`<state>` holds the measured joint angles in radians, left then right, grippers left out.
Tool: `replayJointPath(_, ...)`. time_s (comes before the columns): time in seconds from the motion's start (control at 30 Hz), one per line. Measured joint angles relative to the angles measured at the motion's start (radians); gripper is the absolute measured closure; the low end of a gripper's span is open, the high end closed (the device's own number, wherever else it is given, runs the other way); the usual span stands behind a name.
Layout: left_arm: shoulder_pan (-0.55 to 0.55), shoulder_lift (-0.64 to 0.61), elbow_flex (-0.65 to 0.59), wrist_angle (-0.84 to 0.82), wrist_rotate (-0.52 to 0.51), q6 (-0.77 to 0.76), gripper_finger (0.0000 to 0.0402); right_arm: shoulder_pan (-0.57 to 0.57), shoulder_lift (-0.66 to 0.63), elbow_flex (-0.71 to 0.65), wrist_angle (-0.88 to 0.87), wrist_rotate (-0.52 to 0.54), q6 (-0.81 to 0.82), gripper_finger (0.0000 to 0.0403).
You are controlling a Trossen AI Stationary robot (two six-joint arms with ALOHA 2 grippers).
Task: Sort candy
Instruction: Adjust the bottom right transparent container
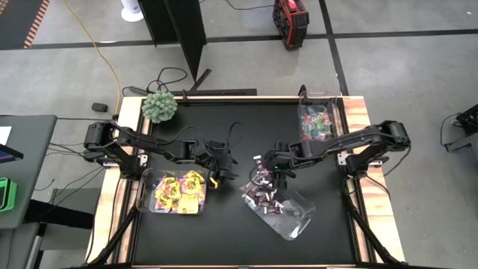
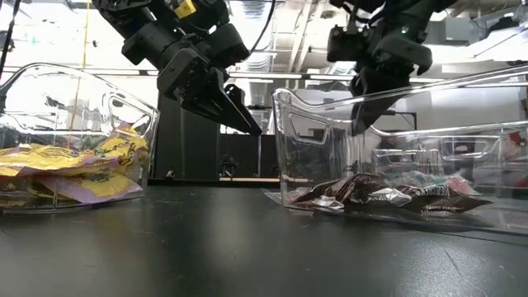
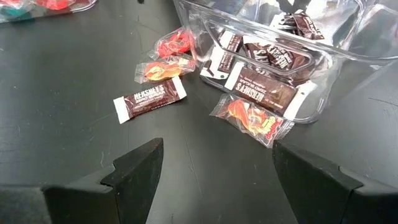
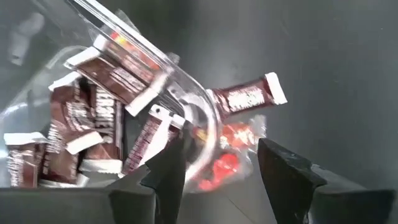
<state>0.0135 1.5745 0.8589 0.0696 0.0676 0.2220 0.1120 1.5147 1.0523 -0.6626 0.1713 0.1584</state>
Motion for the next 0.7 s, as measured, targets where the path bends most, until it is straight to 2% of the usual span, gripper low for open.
replayJointPath(0.1,0.000,0.000,0.000,-0.002,0.000,-0.001,0.0104,0.006,0.008,0.001,0.027,-0.008,-0.002,0.0206)
replayJointPath(0.2,0.000,0.000,0.000,-0.003,0.000,-0.001,0.0104,0.006,0.016,0.001,0.024,-0.014,0.011,0.0241)
replayJointPath(0.47,0.000,0.000,0.000,-0.004,0.000,-0.002,0.0104,0.003,0.016,0.002,0.014,-0.017,0.028,0.0385)
replayJointPath(0.7,0.000,0.000,0.000,-0.006,0.000,-0.006,0.0104,0.037,-0.004,0.003,-0.107,-0.016,0.065,0.0386)
